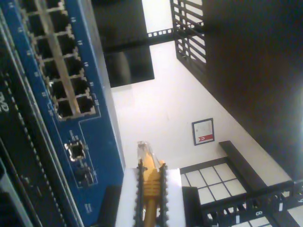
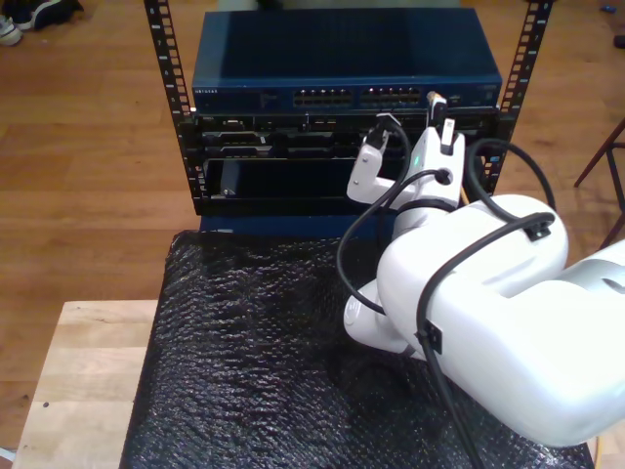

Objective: Grab the cable and plug it in

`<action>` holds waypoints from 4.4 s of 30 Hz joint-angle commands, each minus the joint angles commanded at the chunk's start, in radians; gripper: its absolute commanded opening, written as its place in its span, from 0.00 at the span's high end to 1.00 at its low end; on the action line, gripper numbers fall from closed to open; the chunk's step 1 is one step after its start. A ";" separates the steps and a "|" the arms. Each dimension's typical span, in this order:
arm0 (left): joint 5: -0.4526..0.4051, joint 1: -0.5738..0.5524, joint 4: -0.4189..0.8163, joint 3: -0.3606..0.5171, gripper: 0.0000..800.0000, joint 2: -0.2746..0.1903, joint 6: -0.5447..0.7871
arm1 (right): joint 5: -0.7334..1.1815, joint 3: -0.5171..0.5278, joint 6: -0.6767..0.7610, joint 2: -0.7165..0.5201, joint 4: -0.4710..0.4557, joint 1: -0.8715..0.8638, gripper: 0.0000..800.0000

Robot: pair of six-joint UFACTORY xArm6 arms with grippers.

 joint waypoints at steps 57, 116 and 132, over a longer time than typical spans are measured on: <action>0.000 0.000 0.000 0.000 0.00 0.000 0.000 | 0.044 -0.239 -0.141 0.161 -0.005 -0.015 1.00; -0.002 0.000 0.000 0.000 0.00 0.000 0.000 | 0.074 -0.304 -0.146 0.198 -0.014 -0.031 0.84; 0.000 0.000 0.000 0.000 0.00 0.000 0.000 | 0.120 -0.077 -0.137 0.015 -0.011 0.009 0.63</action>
